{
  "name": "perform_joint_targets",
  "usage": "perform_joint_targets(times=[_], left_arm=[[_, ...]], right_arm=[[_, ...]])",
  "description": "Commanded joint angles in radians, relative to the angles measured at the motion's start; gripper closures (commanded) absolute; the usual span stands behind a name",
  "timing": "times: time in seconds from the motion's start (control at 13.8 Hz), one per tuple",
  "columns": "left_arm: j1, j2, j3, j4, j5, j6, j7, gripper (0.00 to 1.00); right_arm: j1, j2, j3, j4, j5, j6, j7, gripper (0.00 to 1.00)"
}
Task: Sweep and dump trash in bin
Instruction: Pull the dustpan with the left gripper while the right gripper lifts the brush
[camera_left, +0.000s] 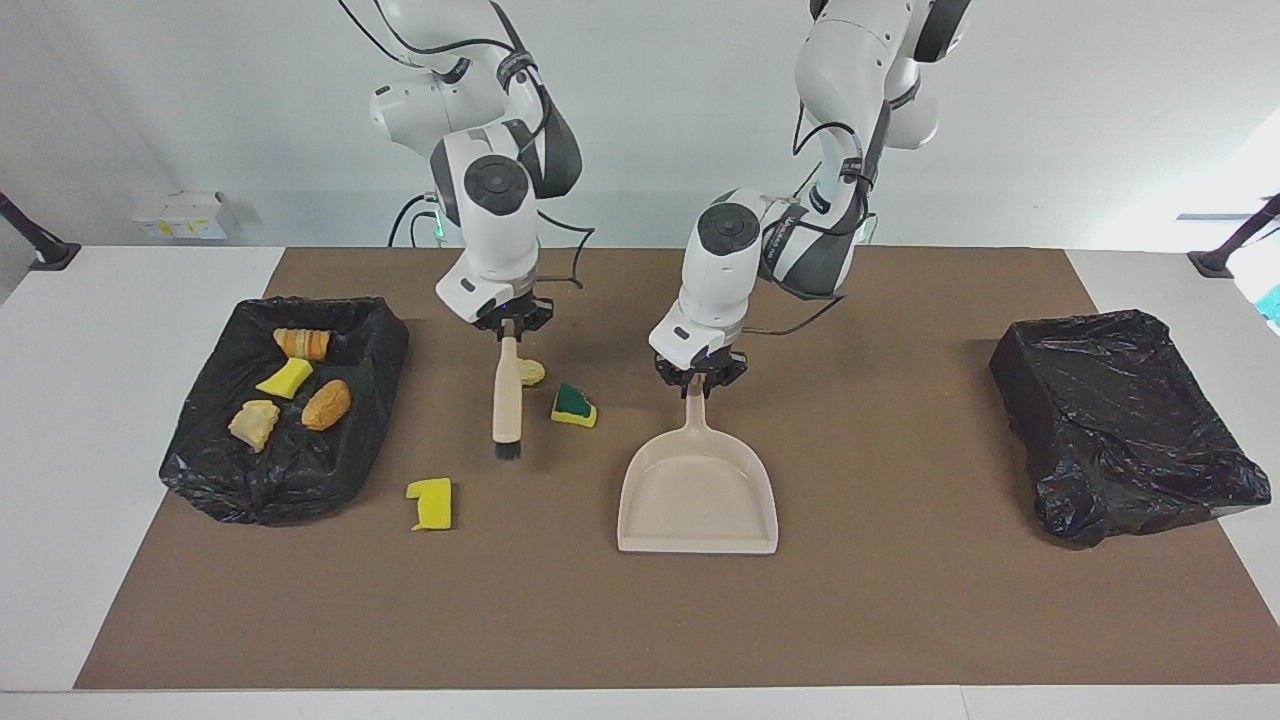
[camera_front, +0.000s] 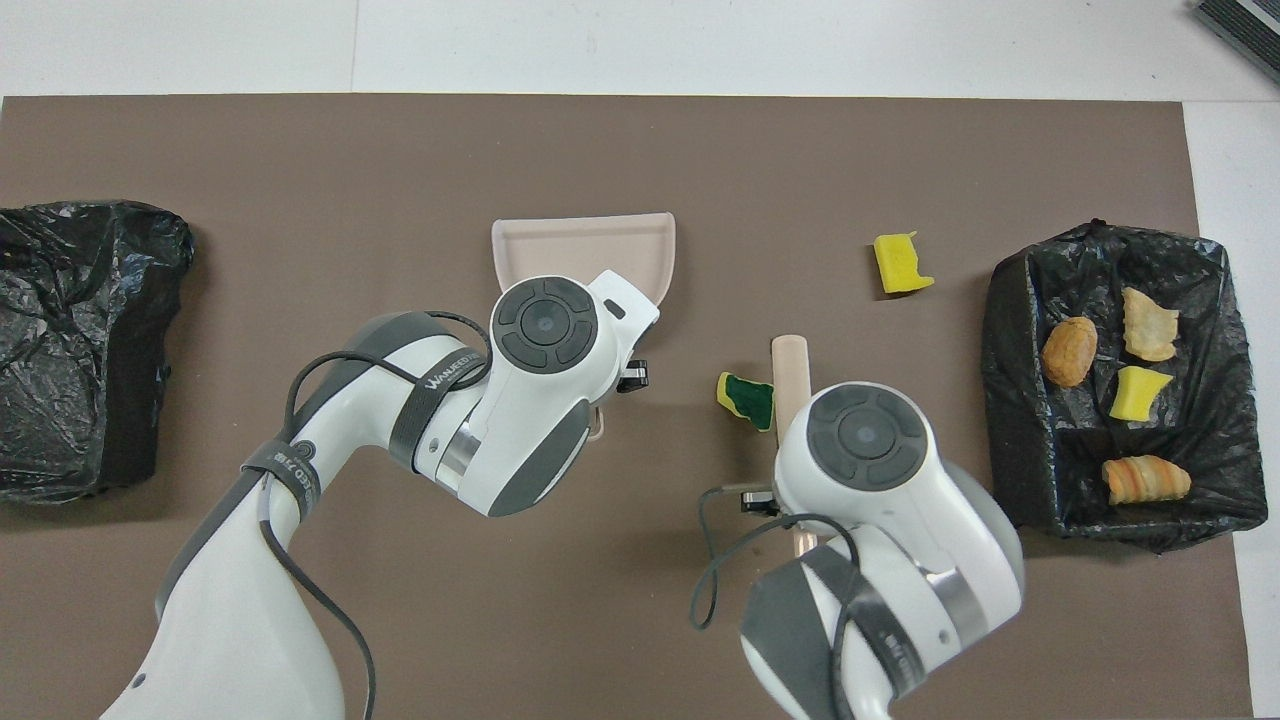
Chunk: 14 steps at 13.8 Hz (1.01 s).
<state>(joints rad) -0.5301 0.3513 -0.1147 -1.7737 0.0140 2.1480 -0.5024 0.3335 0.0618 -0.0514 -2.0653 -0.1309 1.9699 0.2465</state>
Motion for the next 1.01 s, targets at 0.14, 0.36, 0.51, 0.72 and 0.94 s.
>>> perform_joint_targets(times=[0.14, 0.36, 0.51, 0.72, 0.94], left_arm=[[0.051, -0.095, 0.023, -0.003, 0.021, -0.126, 0.356, 1.0], [0.119, -0.147, 0.029, -0.004, 0.021, -0.212, 0.568, 1.0], [0.16, -0.184, 0.029, -0.007, 0.026, -0.264, 0.732, 1.0], [0.192, -0.242, 0.029, -0.016, 0.11, -0.345, 0.959, 1.0], [0.214, -0.268, 0.029, -0.033, 0.127, -0.385, 1.146, 1.0]], right_arm=[[-0.178, 0.088, 0.01, 0.063, -0.073, 0.132, -0.263, 1.0], [-0.218, 0.197, 0.011, 0.166, -0.212, 0.133, -0.263, 1.0], [-0.217, 0.266, 0.01, 0.212, -0.237, 0.132, -0.256, 1.0], [-0.194, 0.273, 0.021, 0.211, -0.236, 0.11, -0.26, 1.0], [-0.145, 0.253, 0.044, 0.18, -0.191, 0.077, -0.27, 1.0]])
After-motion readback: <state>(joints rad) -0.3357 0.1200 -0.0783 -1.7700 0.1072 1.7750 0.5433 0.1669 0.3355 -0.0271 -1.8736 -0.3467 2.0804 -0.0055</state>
